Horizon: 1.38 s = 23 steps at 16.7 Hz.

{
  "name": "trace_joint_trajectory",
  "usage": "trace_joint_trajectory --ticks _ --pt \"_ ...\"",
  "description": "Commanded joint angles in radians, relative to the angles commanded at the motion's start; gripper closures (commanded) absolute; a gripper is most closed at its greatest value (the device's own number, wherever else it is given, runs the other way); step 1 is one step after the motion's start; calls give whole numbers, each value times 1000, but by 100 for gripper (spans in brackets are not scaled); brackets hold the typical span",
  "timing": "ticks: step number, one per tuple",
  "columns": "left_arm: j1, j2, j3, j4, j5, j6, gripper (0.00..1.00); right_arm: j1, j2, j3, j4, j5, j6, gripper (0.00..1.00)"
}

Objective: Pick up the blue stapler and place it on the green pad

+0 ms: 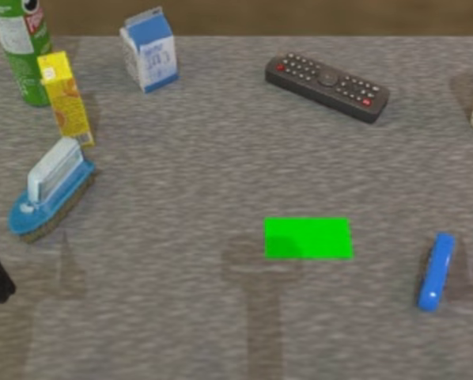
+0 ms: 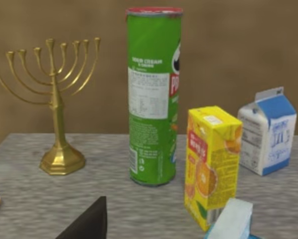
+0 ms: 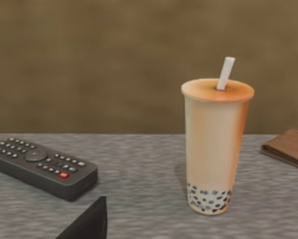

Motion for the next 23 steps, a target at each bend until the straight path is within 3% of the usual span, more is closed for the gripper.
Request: trace_joint_trajectory --ticks 4,8,23 --pt "0 0 0 0 0 0 0 9 32 31 -25 -1 18 0" --pt "0 0 0 0 0 0 0 52 223 192 -159 -1 113 0" --pt "0 0 0 0 0 0 0 294 1536 1066 -940 7 625 0"
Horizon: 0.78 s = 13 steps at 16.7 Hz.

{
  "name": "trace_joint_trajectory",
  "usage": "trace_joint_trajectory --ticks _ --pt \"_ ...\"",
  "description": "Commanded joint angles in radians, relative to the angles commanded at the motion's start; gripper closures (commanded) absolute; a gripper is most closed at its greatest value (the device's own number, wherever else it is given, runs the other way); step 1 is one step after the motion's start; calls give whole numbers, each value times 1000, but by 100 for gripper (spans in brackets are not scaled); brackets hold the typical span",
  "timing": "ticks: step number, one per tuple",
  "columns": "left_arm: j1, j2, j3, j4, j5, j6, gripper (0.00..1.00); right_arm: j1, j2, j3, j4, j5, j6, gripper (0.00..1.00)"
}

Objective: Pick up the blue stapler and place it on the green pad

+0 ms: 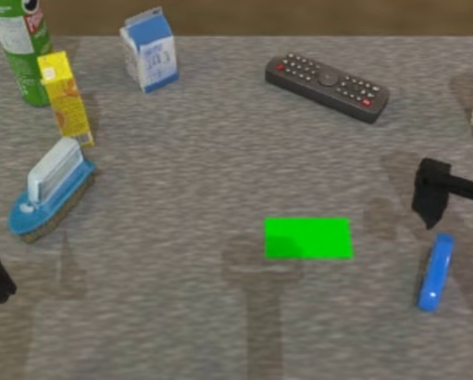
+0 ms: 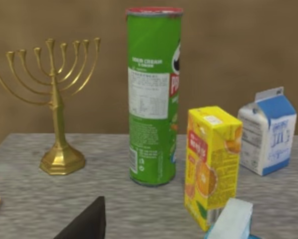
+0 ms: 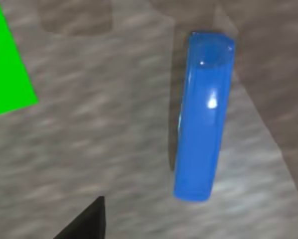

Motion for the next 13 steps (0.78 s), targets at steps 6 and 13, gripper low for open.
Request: trace_joint_trajectory --ticks 6,13 --pt "0 0 0 0 0 0 0 35 184 143 -108 -1 81 0" --pt "0 0 0 0 0 0 0 31 199 115 -67 -1 78 0"
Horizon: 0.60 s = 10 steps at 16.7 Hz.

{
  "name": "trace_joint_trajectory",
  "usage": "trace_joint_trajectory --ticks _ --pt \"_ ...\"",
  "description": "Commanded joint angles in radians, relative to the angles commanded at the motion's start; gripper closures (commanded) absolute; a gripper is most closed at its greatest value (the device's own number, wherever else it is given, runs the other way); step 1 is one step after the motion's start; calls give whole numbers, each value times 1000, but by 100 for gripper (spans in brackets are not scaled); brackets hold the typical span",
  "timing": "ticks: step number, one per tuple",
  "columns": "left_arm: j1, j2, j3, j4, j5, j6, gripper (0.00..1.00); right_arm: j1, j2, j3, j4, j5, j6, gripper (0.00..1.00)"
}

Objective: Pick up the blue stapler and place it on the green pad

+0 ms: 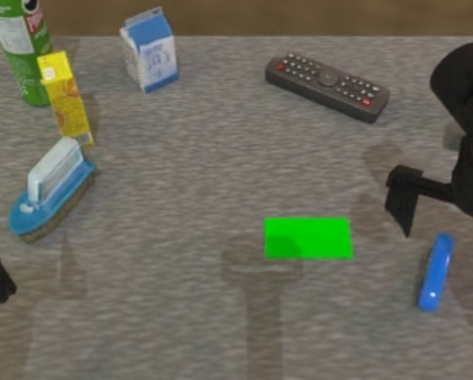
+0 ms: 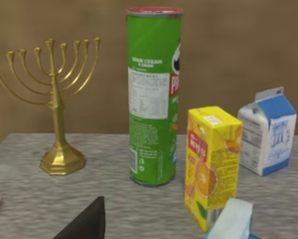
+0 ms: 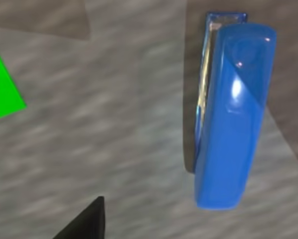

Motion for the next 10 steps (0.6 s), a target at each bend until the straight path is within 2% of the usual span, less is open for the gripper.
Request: trace_joint_trajectory --ticks 7,10 --pt "0 0 0 0 0 0 0 3 139 -161 307 1 4 0" --pt "0 0 0 0 0 0 0 4 164 -188 355 1 6 0"
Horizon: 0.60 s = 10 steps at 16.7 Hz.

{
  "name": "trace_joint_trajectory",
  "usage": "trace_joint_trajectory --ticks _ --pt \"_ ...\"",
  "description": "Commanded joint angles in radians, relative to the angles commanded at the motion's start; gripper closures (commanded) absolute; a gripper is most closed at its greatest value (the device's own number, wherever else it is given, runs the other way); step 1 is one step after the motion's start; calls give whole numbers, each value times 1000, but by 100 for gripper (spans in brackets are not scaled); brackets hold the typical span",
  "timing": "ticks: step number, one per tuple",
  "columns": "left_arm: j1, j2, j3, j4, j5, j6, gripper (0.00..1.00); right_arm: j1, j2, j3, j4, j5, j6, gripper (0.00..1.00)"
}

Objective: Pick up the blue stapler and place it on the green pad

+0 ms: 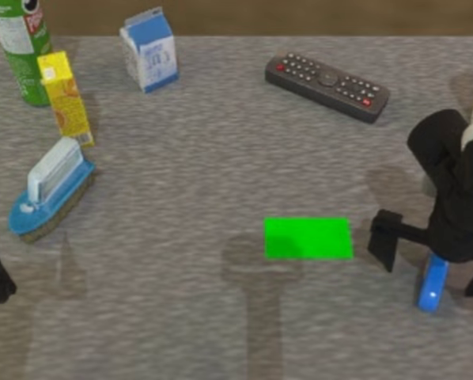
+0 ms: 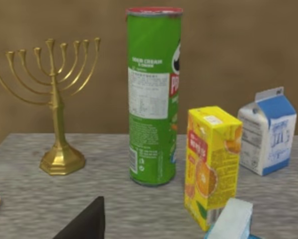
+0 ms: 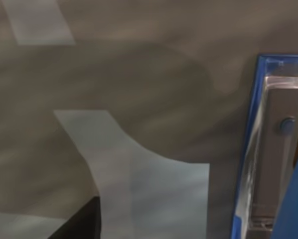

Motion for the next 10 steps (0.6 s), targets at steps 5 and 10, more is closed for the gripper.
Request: trace_joint_trajectory --ticks 5,10 --pt "0 0 0 0 0 0 0 0 0 0 0 0 0 15" --pt "0 0 0 0 0 0 0 0 0 0 0 0 0 53"
